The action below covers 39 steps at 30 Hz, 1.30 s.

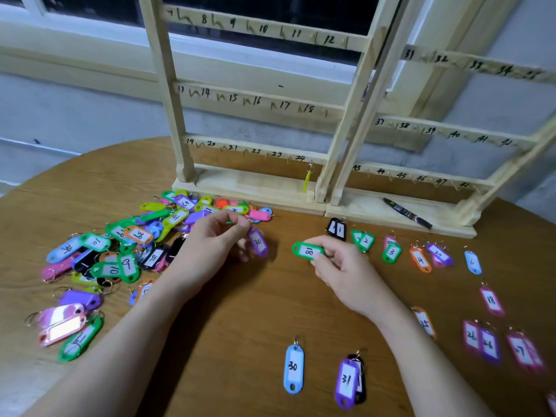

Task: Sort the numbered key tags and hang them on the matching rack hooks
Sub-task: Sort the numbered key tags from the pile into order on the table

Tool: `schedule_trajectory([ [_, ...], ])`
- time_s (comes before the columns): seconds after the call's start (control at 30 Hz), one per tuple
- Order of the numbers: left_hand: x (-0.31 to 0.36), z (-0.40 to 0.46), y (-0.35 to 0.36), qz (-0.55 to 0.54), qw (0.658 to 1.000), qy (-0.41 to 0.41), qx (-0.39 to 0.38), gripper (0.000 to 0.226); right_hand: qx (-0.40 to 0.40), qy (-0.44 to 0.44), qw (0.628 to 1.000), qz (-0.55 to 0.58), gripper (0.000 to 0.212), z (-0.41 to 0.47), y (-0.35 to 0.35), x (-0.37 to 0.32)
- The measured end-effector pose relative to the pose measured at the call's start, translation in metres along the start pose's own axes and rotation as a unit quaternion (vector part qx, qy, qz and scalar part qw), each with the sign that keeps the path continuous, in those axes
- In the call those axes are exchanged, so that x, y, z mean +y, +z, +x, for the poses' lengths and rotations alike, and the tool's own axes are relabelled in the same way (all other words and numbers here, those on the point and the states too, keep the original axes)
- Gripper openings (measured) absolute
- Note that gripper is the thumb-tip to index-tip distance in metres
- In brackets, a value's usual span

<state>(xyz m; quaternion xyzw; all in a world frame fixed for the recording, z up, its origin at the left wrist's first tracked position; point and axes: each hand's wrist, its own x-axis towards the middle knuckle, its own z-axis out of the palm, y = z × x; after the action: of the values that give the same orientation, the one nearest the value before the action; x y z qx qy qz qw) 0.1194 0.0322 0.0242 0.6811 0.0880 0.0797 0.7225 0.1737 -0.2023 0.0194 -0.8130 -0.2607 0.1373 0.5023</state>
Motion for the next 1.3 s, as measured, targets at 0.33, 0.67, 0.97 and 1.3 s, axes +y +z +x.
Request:
schedule_trajectory([
  [0.33,-0.013,0.008,-0.004,0.075,0.996,0.03,-0.027,0.013,0.023,-0.033,0.999,0.006,0.017,0.0,0.003,0.011],
  [0.67,-0.012,0.003,-0.002,0.151,0.987,0.059,-0.009,0.012,0.09,-0.069,0.994,0.0,0.015,-0.005,0.009,0.008],
  [0.97,-0.013,-0.001,0.002,0.183,0.98,0.07,-0.038,0.01,0.123,-0.043,0.991,-0.012,0.02,-0.003,0.012,0.009],
  [1.3,-0.015,-0.015,0.005,0.225,0.968,0.106,-0.02,0.016,0.154,-0.039,0.985,0.074,0.021,-0.009,0.003,-0.002],
])
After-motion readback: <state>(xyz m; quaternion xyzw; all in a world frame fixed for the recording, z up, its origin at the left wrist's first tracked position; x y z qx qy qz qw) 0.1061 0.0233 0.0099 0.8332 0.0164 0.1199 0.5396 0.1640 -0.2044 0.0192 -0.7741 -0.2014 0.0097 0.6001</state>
